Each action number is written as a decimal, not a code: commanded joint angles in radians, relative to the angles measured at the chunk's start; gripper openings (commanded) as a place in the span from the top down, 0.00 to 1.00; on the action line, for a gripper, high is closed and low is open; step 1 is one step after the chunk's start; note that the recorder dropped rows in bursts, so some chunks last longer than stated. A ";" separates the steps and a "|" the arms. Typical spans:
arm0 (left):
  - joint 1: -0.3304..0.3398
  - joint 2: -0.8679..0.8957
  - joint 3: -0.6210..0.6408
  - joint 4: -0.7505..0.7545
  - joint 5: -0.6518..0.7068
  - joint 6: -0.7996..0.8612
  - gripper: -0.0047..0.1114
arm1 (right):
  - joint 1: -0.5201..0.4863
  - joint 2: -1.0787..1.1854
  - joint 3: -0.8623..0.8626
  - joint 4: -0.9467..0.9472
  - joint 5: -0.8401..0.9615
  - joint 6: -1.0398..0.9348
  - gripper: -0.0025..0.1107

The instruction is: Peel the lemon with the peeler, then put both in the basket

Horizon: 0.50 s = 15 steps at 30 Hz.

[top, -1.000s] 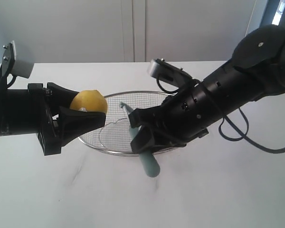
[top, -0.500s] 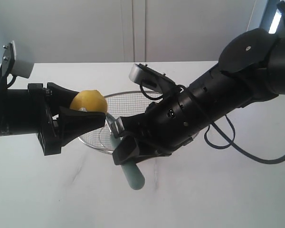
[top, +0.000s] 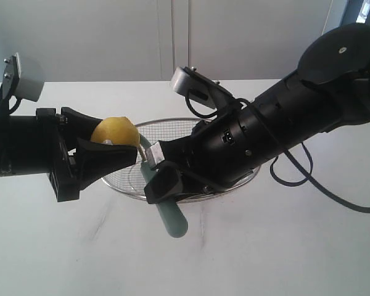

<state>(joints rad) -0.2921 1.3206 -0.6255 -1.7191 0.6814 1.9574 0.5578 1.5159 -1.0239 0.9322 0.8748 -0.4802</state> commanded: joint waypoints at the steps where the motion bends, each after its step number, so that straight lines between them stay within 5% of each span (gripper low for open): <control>1: -0.003 -0.004 -0.005 -0.025 0.026 0.160 0.95 | 0.000 -0.022 0.000 -0.003 -0.004 -0.013 0.98; 15: -0.003 -0.004 -0.005 -0.025 0.026 0.160 0.95 | 0.000 -0.073 0.000 -0.031 -0.026 -0.013 0.98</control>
<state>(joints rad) -0.2921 1.3206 -0.6255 -1.7210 0.6814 1.9574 0.5578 1.4651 -1.0239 0.8945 0.8555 -0.4802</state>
